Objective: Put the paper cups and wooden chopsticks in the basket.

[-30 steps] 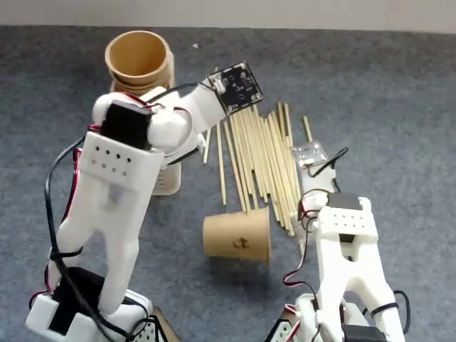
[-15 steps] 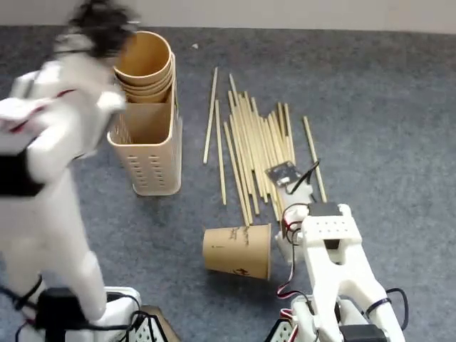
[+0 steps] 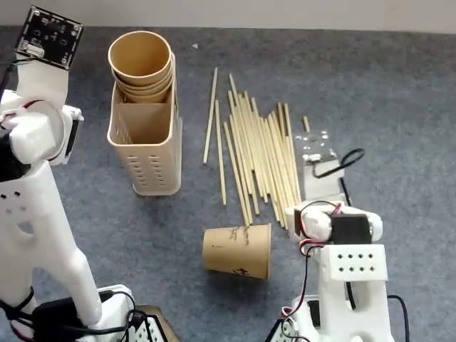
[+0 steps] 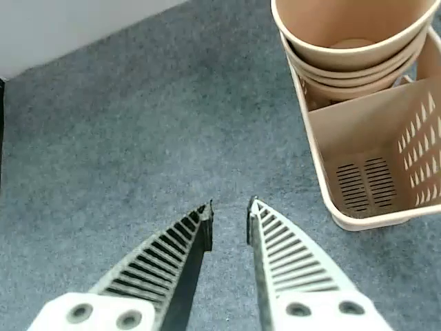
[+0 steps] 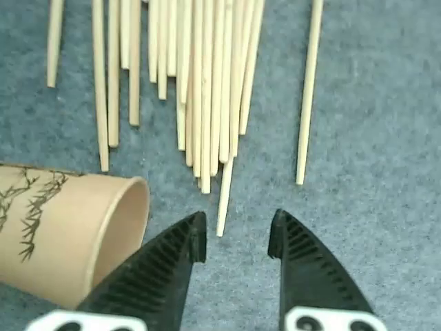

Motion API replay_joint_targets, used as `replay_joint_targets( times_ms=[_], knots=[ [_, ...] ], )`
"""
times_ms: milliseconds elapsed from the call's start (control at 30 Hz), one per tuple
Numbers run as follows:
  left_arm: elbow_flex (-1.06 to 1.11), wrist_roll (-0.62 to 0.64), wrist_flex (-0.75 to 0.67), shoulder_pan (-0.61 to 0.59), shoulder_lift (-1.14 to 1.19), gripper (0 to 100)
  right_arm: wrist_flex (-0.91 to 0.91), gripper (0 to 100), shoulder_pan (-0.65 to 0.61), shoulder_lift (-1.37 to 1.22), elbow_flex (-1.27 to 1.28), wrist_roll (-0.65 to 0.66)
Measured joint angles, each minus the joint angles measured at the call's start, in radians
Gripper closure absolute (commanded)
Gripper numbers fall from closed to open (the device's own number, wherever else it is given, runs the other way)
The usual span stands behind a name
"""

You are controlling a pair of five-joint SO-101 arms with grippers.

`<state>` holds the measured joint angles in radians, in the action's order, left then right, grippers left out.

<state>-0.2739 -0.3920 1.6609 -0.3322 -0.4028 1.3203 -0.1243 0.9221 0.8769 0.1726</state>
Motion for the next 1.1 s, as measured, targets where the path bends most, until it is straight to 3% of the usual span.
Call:
replay_joint_targets(
  times_ms=[300,567,1100],
  knots=[
    [0.055,-0.003,-0.005,-0.029,0.0,89,0.072,83.2,-0.462,0.026,-0.021,0.0],
    [0.055,-0.035,-0.037,-0.114,0.0,89,0.044,83.2,-0.485,0.028,0.035,0.0],
    [0.055,-0.035,-0.037,-0.12,0.0,89,0.066,83.6,-0.454,0.038,0.132,-0.002]
  ],
)
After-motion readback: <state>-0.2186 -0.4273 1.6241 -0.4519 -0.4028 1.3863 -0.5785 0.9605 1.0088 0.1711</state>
